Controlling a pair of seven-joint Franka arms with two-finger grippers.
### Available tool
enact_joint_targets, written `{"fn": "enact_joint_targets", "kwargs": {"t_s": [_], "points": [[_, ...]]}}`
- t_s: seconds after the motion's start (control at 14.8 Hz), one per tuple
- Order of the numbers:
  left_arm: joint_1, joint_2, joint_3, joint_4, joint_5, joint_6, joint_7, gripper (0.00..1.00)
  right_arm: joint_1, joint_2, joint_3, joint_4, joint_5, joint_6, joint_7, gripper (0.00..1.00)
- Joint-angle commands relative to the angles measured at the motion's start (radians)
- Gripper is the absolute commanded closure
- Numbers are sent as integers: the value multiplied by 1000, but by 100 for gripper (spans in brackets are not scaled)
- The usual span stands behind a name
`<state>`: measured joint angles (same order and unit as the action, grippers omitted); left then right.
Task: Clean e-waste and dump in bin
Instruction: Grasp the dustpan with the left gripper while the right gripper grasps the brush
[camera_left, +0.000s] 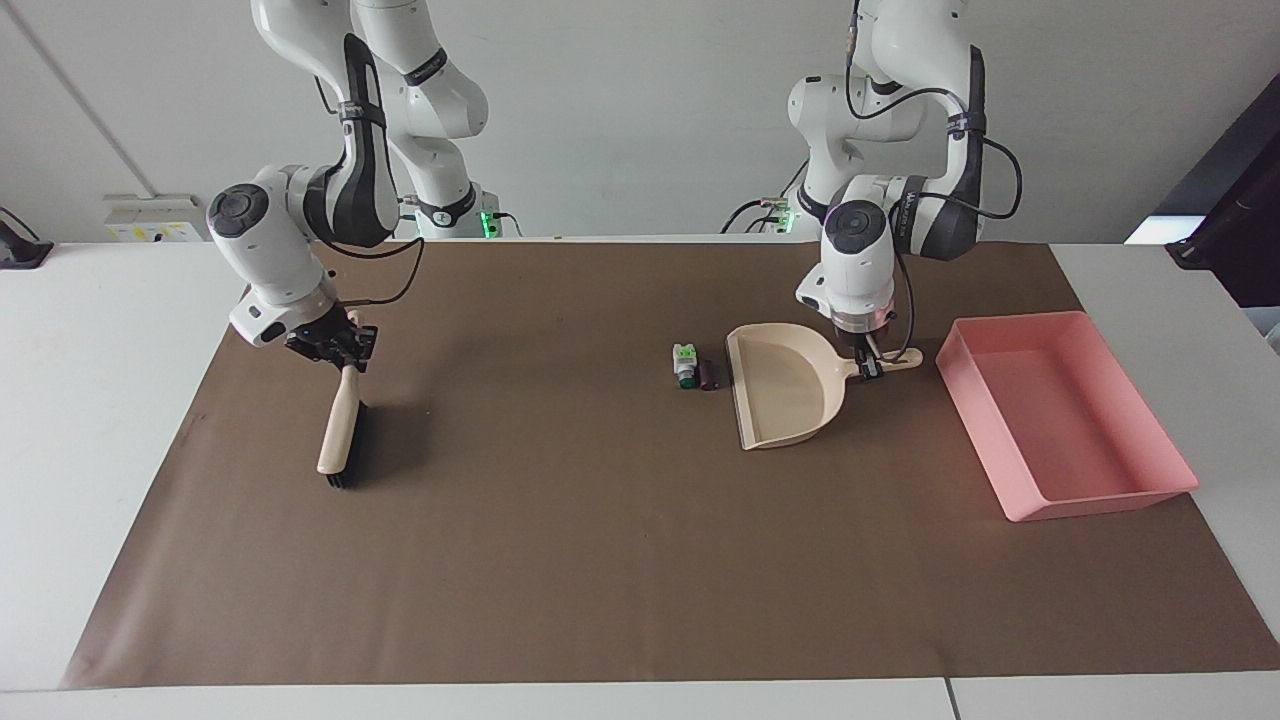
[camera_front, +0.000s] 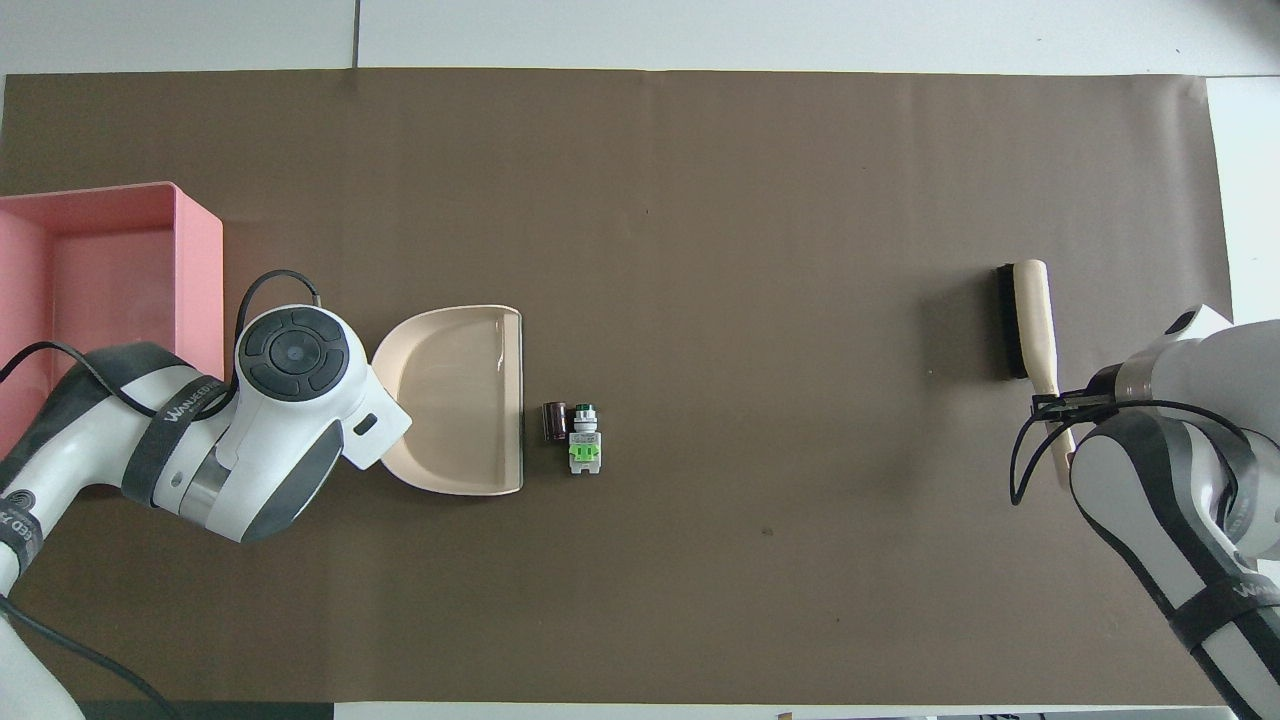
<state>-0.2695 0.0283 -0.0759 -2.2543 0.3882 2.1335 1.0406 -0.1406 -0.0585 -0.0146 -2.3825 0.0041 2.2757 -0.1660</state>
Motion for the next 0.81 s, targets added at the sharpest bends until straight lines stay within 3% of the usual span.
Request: {"fn": "enact_joint_targets", "kwargs": {"t_s": [0.0,0.2,0.47,0.74], "points": [[-2,-27,11,24,20,-39,-11,100,-2,-7,7,32,20,-54,-6,100],[-10,-27,11,125,21,-231,-8,100,18,-15,16,84,19,-143,22,100],[-43,-30,10,121,104,-245,-11,100,157,-55,21,174,17,-310,168,100],[-73,-39,10,98,143,-227,-19,100,402,-81,21,172,17,-366,501,100]]}}
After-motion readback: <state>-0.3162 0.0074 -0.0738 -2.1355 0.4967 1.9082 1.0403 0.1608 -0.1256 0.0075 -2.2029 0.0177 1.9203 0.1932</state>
